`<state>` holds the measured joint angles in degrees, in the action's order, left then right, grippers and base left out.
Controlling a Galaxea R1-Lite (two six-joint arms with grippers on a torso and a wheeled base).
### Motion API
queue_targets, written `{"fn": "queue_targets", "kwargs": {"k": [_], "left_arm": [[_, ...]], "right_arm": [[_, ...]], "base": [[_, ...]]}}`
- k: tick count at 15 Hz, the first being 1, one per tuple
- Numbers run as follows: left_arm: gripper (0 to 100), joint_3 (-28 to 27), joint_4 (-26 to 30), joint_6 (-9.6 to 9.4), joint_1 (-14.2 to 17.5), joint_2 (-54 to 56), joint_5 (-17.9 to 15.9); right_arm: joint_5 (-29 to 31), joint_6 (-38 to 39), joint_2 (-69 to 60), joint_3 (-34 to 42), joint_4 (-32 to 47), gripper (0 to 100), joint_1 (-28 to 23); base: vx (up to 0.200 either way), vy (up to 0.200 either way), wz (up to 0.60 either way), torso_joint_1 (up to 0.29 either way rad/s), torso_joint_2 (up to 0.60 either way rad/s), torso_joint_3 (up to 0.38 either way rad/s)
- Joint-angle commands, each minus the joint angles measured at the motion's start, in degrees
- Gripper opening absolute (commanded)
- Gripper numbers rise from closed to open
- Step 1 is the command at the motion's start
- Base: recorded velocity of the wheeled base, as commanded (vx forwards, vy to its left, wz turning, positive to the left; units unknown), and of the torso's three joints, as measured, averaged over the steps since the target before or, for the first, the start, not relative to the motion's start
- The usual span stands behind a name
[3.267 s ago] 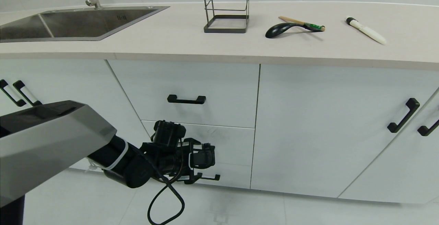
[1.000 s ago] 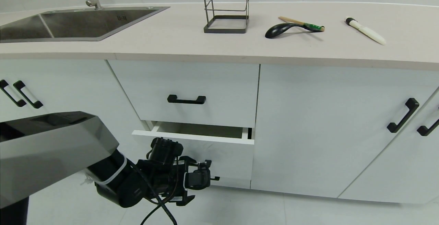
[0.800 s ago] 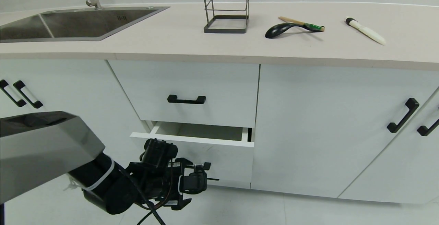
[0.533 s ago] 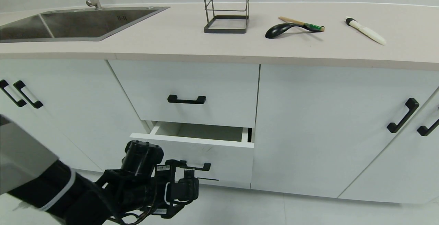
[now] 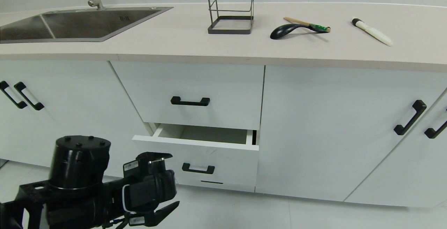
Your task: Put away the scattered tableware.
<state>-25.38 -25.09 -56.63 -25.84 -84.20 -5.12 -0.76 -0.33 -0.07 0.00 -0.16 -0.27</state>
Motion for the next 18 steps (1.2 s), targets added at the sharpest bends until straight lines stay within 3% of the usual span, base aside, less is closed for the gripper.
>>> {"fn": "queue_targets", "kwargs": {"k": [1,3,5,6,12,18], "left_arm": [[100,-3.3,1.3,1.96,0.4,1.4,-1.2],[100,-8.3,3.1,2.13,1.6,-2.9,-3.7],[100,-13.2,3.0,0.73,1.6,-9.3,-3.9],[100,-15.0,3.1,-1.03,1.7,-13.0,-4.3],[100,-15.3,2.7,-1.82,3.3,-18.8,-4.5],[100,-19.1,1.6,-2.00,4.0,-23.8,-4.3]], "right_arm": [[0.0,0.0,0.1,0.0,0.0,0,0.0],[0.0,0.0,0.1,0.0,0.0,0,0.0],[0.0,0.0,0.1,0.0,0.0,0,0.0],[0.0,0.0,0.1,0.0,0.0,0,0.0],[0.0,0.0,0.1,0.0,0.0,0,0.0],[0.0,0.0,0.1,0.0,0.0,0,0.0]], "base": [[0.000,0.000,0.00,0.000,0.00,0.000],[0.000,0.000,0.00,0.000,0.00,0.000],[0.000,0.000,0.00,0.000,0.00,0.000],[0.000,0.000,0.00,0.000,0.00,0.000],[0.000,0.000,0.00,0.000,0.00,0.000],[0.000,0.000,0.00,0.000,0.00,0.000]]}}
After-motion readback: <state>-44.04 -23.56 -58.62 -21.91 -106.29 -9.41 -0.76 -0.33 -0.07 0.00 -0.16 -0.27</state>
